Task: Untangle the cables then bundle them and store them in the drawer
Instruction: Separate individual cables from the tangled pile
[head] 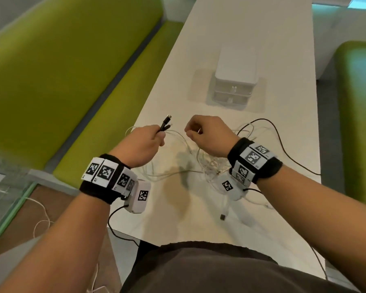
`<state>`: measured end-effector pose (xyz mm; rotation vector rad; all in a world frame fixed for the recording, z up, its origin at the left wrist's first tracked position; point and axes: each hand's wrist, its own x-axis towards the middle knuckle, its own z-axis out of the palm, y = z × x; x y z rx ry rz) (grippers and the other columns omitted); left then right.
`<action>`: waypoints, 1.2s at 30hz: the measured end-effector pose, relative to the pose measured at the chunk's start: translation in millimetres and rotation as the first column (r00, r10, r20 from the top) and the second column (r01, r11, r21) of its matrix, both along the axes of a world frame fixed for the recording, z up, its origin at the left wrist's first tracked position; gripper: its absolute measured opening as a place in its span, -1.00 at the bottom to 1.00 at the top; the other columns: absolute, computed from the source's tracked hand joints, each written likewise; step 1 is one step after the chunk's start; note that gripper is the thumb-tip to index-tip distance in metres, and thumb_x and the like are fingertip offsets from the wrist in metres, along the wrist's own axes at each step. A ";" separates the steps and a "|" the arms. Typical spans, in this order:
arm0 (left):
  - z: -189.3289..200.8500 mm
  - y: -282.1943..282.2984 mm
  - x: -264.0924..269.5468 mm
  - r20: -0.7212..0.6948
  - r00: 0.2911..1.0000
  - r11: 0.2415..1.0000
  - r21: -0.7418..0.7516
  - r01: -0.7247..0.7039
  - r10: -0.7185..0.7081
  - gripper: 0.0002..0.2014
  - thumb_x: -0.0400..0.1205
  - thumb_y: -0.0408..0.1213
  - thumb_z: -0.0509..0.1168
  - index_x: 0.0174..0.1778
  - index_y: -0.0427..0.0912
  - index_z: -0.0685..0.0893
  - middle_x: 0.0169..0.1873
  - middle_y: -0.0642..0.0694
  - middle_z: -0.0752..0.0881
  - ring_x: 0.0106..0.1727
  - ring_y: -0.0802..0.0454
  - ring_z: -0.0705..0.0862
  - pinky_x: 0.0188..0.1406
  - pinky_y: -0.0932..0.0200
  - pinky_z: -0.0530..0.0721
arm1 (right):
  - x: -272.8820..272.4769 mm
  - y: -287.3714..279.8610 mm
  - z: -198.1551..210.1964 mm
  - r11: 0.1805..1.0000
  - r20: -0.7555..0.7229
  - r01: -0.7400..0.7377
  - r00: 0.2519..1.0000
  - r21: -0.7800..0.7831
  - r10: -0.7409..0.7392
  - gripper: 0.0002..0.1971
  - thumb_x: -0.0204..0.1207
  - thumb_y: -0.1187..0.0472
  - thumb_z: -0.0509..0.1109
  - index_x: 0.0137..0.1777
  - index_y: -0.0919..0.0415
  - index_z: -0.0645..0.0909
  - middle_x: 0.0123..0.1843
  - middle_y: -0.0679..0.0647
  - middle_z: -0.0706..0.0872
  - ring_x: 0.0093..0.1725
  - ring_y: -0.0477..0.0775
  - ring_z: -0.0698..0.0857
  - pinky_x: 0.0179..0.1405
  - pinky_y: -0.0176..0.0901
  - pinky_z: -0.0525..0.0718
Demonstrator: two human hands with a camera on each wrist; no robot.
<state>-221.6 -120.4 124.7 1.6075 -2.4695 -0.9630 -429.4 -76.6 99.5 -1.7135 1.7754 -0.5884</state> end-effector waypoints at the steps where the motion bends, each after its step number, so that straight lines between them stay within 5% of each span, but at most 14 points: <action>1: -2.2 -1.6 4.2 0.013 1.000 0.999 -0.024 -0.024 0.024 -0.71 0.85 -0.17 0.06 -0.04 -0.18 0.63 -0.36 0.17 0.56 -0.33 0.19 0.53 -0.45 0.31 0.31 | 5.0 -7.1 -7.1 0.999 -0.038 0.002 0.999 0.041 0.000 -0.85 0.67 0.15 0.35 0.10 0.12 0.73 -0.05 -0.01 0.79 -0.09 -0.02 0.71 -0.10 -0.16 0.56; 4: -11.9 -3.9 11.6 0.036 0.998 0.997 -0.059 -0.045 0.047 -0.74 0.86 -0.16 0.04 -0.05 -0.15 0.55 -0.29 0.15 0.58 -0.25 0.07 0.55 -0.39 0.22 0.35 | 18.3 -22.6 -30.0 0.984 -0.234 0.006 0.971 0.180 0.036 -0.70 0.68 0.02 0.38 0.12 0.26 0.73 -0.01 0.15 0.81 0.01 0.19 0.75 -0.04 -0.05 0.68; 7: -21.4 -3.3 13.8 0.040 0.999 0.999 -0.044 -0.024 0.026 -0.75 0.85 -0.12 0.05 -0.04 -0.13 0.53 -0.25 0.01 0.66 -0.19 -0.11 0.61 -0.29 0.02 0.43 | 24.9 -28.7 -46.5 0.974 -0.420 -0.006 0.902 0.227 0.103 -0.61 0.62 -0.18 0.41 0.00 0.20 0.68 -0.11 0.11 0.74 -0.11 0.18 0.72 -0.15 -0.04 0.66; 11: -22.9 0.0 6.6 -0.083 0.996 1.000 -0.011 -0.025 0.024 -0.74 0.82 -0.16 0.05 -0.06 -0.16 0.56 -0.34 -0.05 0.58 -0.30 -0.06 0.53 -0.35 0.01 0.39 | 25.1 -24.7 -59.0 0.988 -0.555 -0.061 0.821 0.144 0.131 -0.89 0.65 0.14 0.38 0.02 0.11 0.72 -0.05 0.07 0.78 -0.08 0.17 0.75 -0.20 -0.07 0.61; 15: -18.8 0.7 -9.9 -0.234 0.969 0.984 -0.175 0.042 -0.083 -0.79 0.82 -0.28 0.11 -0.06 -0.12 0.62 -0.25 0.10 0.57 -0.22 0.19 0.52 -0.26 0.33 0.38 | 17.4 -8.9 -43.3 0.972 -0.342 -0.187 0.912 0.141 0.225 -0.80 0.67 0.09 0.40 0.24 -0.04 0.75 0.02 -0.08 0.82 0.02 0.02 0.68 -0.11 -0.07 0.58; 20: -32.9 3.6 -41.6 -0.237 0.971 0.999 -0.026 0.027 -0.032 -0.78 0.77 -0.26 0.19 -0.11 -0.15 0.71 -0.18 -0.04 0.79 -0.10 -0.05 0.73 0.00 0.00 0.67 | -3.9 21.6 -9.9 0.932 -0.185 -0.352 0.914 0.083 0.361 -0.72 0.77 0.15 0.27 0.30 0.09 0.78 -0.02 0.05 0.58 0.01 0.12 0.59 -0.04 -0.08 0.44; 23: -44.6 15.4 -55.0 -0.385 0.921 0.964 0.261 0.045 0.061 -0.78 0.80 -0.31 0.21 -0.04 -0.30 0.72 -0.20 -0.16 0.86 -0.18 -0.11 0.86 0.05 -0.10 0.78 | -30.6 33.3 7.4 0.953 -0.176 -0.296 0.937 0.064 0.303 -0.73 0.74 0.22 0.31 0.29 0.02 0.80 -0.03 -0.01 0.61 -0.04 0.00 0.59 0.01 -0.13 0.49; 26: -48.8 28.1 -63.0 -0.484 0.860 0.860 0.497 0.119 0.160 -0.76 0.81 -0.40 0.18 0.04 -0.48 0.71 -0.23 -0.28 0.84 -0.23 -0.27 0.81 -0.02 -0.06 0.79 | -54.3 42.6 21.8 0.993 -0.082 -0.120 0.989 0.017 0.121 -0.84 0.61 0.19 0.51 0.12 -0.03 0.84 -0.16 -0.21 0.72 -0.17 -0.20 0.66 -0.06 -0.18 0.57; 28: -46.7 36.3 -67.2 -0.521 0.834 0.775 0.598 0.206 0.180 -0.75 0.81 -0.43 0.16 0.09 -0.54 0.69 -0.27 -0.31 0.79 -0.26 -0.24 0.75 -0.08 -0.02 0.78 | -63.8 46.3 27.8 0.999 0.039 0.003 0.999 -0.034 -0.001 -0.86 0.54 0.21 0.59 0.04 -0.04 0.84 -0.17 -0.16 0.82 -0.15 -0.18 0.76 0.01 -0.07 0.72; 31: -41.8 44.0 -71.0 -0.581 0.777 0.715 0.648 0.261 0.243 -0.73 0.83 -0.42 0.11 0.11 -0.49 0.70 -0.40 -0.19 0.67 -0.38 -0.05 0.66 -0.23 0.10 0.75 | -63.9 49.2 31.4 0.996 0.173 0.064 0.984 -0.068 -0.052 -0.78 0.49 0.27 0.62 0.08 -0.04 0.82 -0.19 -0.11 0.85 -0.12 -0.10 0.82 0.10 0.03 0.78; 36: -39.9 45.2 -70.2 -0.611 0.716 0.722 0.657 0.218 0.339 -0.65 0.86 -0.30 0.09 0.15 -0.49 0.70 -0.43 -0.10 0.46 -0.45 0.02 0.35 -0.35 0.14 0.53 | -55.9 50.2 28.0 0.977 0.233 0.136 0.968 -0.164 -0.095 -0.72 0.44 0.24 0.67 0.12 -0.02 0.80 -0.15 -0.10 0.86 -0.08 -0.11 0.83 0.13 -0.01 0.78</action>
